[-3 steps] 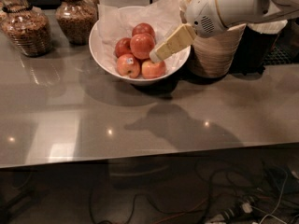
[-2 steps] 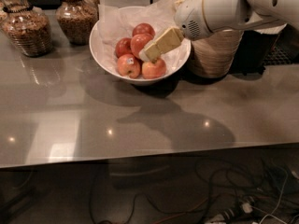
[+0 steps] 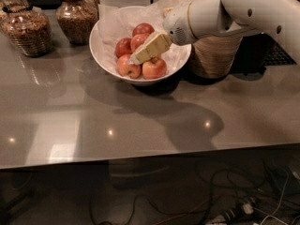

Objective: Pick apple from white bowl

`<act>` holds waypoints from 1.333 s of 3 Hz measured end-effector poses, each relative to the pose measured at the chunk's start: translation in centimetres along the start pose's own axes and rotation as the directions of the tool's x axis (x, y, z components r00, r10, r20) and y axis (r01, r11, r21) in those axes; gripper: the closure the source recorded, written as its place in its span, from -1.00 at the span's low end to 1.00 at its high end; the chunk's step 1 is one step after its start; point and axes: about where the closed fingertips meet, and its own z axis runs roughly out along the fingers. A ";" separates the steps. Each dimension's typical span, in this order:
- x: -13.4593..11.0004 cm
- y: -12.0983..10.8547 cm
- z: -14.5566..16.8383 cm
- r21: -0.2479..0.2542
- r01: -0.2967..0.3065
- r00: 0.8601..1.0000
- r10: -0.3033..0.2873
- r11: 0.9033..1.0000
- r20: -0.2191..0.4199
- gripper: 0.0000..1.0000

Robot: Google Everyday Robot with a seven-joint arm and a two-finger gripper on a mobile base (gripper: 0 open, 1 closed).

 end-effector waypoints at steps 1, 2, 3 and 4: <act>1.8 -0.4 1.0 -0.004 -0.022 0.999 0.022 1.000 -0.029 -1.00; 3.4 -0.6 2.2 -0.015 -0.038 0.998 0.037 0.999 -0.059 -1.00; 3.9 -1.0 3.2 -0.027 -0.043 0.997 0.041 0.999 -0.066 -0.88; 3.5 -1.5 4.3 -0.039 -0.040 0.998 0.038 0.998 -0.059 -0.74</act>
Offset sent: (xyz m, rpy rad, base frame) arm 0.0227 -0.0095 -0.0582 -0.0560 0.0944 -0.0298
